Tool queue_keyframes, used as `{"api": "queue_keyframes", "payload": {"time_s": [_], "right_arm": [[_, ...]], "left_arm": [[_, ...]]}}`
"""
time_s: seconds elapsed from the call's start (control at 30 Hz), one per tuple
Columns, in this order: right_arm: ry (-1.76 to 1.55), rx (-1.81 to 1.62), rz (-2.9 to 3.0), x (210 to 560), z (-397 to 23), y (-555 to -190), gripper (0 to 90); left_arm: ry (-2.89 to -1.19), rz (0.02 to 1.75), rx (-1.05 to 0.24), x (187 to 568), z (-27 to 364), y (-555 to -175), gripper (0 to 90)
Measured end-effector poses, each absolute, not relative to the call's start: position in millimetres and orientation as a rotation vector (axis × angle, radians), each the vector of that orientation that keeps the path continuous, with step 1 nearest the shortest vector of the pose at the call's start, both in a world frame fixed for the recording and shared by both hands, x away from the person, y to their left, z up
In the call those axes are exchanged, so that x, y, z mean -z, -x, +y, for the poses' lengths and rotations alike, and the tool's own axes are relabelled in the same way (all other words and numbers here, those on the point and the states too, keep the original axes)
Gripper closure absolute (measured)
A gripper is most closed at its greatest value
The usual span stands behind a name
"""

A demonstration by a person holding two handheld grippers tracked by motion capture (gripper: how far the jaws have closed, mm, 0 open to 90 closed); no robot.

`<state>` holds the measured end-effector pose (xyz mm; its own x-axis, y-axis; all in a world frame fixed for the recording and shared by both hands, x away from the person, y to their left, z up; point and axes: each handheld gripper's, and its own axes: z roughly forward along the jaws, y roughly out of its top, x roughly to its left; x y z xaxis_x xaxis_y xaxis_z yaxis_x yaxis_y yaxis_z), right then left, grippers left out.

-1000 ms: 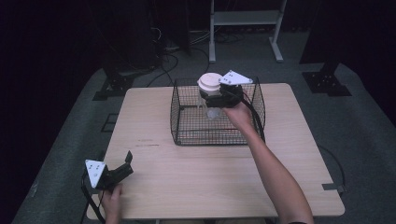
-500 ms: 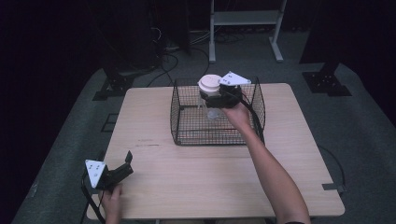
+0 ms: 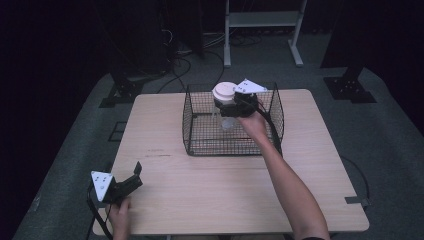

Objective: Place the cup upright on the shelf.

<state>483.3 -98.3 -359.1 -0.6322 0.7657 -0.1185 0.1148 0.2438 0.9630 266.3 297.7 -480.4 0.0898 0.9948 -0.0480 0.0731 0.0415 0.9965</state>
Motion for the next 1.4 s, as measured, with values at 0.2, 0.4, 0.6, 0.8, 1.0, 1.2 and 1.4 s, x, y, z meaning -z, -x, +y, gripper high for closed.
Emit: {"api": "queue_keyframes", "payload": {"time_s": [0.2, 0.4, 0.6, 0.8, 1.0, 1.2, 1.4], "right_arm": [[-0.822, -1.425, 1.938, 367.3, -95.1, -486.0, 4.3], [-0.827, -1.416, 1.951, 373.3, -93.9, -487.8, 4.5], [-0.826, -1.405, 1.946, 376.9, -94.7, -489.3, 4.5], [-0.834, -1.412, 1.951, 379.5, -95.6, -491.4, 4.5], [-0.824, -1.387, 1.969, 383.5, -96.3, -492.0, 4.5], [-0.823, -1.388, 1.988, 389.6, -98.2, -491.9, 4.6], [-0.827, -1.382, 2.006, 388.1, -99.8, -491.5, 4.5]], "left_arm": [[-1.269, 1.215, -1.071, 480.4, 298.0, -266.2, 0.0], [-1.268, 1.215, -1.072, 480.4, 298.1, -266.2, 0.0], [-1.269, 1.215, -1.072, 480.5, 298.1, -266.0, 0.0], [-1.268, 1.215, -1.071, 480.4, 298.4, -265.9, 0.0], [-1.271, 1.214, -1.073, 480.3, 298.1, -266.1, 0.0], [-1.269, 1.215, -1.073, 480.3, 298.4, -266.0, 0.0], [-1.272, 1.216, -1.077, 480.2, 297.8, -266.2, 0.0]]}}
